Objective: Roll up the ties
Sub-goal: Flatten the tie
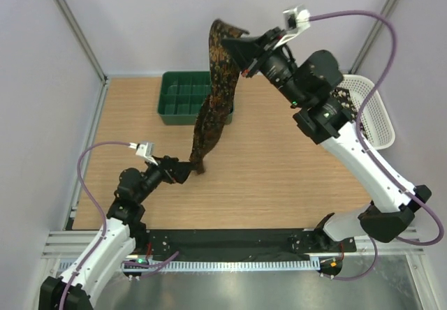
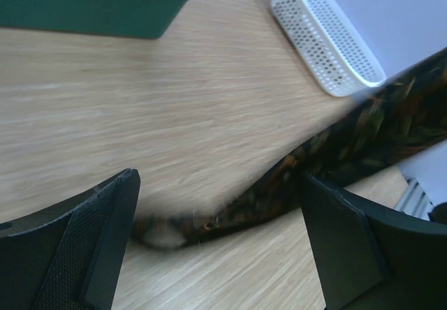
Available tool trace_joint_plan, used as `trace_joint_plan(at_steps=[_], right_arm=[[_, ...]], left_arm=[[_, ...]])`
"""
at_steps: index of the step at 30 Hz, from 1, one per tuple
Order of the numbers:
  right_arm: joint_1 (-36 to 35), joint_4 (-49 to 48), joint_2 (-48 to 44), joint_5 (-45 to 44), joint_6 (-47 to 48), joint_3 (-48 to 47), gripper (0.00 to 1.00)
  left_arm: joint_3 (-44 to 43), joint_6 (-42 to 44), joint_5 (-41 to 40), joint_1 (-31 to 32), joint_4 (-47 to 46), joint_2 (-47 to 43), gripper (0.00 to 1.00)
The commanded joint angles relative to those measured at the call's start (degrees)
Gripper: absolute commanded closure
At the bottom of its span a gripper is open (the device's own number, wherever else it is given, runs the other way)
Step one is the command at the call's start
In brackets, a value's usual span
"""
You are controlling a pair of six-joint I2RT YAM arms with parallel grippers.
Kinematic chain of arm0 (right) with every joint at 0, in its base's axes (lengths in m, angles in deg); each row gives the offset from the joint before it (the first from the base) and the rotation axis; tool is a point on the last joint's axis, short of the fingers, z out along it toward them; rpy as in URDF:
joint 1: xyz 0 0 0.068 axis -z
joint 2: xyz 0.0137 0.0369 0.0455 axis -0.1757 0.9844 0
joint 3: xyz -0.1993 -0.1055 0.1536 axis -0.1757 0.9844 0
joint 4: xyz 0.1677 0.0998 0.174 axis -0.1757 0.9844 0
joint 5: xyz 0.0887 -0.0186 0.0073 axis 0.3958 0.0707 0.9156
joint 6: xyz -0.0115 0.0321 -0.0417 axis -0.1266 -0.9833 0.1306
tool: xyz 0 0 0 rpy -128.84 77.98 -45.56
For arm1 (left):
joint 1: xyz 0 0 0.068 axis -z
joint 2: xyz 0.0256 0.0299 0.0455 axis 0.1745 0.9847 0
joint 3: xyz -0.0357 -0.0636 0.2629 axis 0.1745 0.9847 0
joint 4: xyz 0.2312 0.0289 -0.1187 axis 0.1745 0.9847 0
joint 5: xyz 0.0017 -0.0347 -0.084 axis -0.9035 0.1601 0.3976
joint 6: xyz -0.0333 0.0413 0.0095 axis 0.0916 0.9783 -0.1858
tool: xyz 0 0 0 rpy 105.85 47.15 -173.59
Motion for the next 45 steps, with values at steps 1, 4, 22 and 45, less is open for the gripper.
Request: trace_joint_plan(at_steps=[1,4,22,45], right_arm=[[-0.6,-1.5,-2.0,-2.8,-0.3,-8.2,0.99],[-1.1,-0.9,-1.9,-0.5,-2.6,-9.4,0.99],[-2.1,3.6,-4.8,-4.1,-5.6,-14.3,0.99],[-2.1,6.7,0.5,0.0,-12.9,-23.6,0.98]], left_arm=[[0.0,0.8,2.0,1.7,-9.4,-1.6,0.0],[2.9,-0.5,2.4,1.7,-14.6,-5.6,0.0],[0.6,-0.9,3.5,5.1,-24.9,0.9,0.0],[-26.1,16.0,36.0,15.5,-46.6,44.2,0.0]])
